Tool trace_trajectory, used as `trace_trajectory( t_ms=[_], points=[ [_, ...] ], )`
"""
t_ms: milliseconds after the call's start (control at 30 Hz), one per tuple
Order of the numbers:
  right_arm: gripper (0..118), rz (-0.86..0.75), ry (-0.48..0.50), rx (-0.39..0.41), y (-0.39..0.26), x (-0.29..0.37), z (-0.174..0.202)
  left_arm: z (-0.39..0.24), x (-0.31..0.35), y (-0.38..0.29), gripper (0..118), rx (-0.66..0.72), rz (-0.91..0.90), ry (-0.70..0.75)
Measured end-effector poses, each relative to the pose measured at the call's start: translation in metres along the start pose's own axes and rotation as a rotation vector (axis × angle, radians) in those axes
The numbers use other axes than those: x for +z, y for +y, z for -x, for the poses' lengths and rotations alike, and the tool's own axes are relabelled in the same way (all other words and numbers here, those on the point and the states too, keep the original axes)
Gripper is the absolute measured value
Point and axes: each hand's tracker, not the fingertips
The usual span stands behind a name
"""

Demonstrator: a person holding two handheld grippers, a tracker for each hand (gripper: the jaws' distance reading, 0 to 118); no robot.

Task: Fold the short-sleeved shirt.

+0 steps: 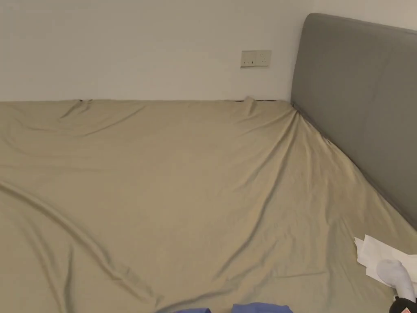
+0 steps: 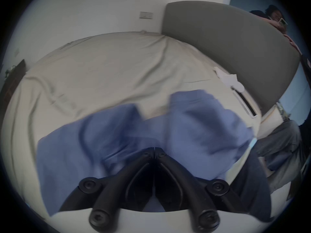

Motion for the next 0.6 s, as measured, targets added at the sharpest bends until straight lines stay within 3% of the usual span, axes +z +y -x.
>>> trace_trajectory(
  t_ms=[167,367,400,433,467,500,600],
  points=[
    [4,-0.01,-0.016,-0.011,0.003,0.003,-0.003,0.013,0.017,0.006,2,0.119,-0.027,-0.148],
    [4,-0.001,-0.007,0.0,0.004,-0.004,0.004,0.154,0.087,-0.019,3,0.532,-0.223,-0.518],
    [4,0.004,-0.002,-0.002,0.003,-0.006,0.005,0.183,0.096,-0.029,14,0.583,-0.229,-0.536],
    [4,0.008,0.002,-0.005,0.002,-0.008,0.007,0.209,0.102,-0.039,44,0.642,-0.22,-0.534],
    [4,0.013,0.006,-0.007,0.001,-0.01,0.008,0.231,0.104,-0.046,100,0.685,-0.189,-0.516],
    [4,0.02,0.01,-0.01,0.0,-0.012,0.009,0.251,0.105,-0.058,118,0.723,-0.165,-0.485],
    [4,0.043,0.014,0.003,-0.003,-0.018,0.017,0.287,0.1,-0.088,118,0.856,-0.144,-0.451]
  ],
)
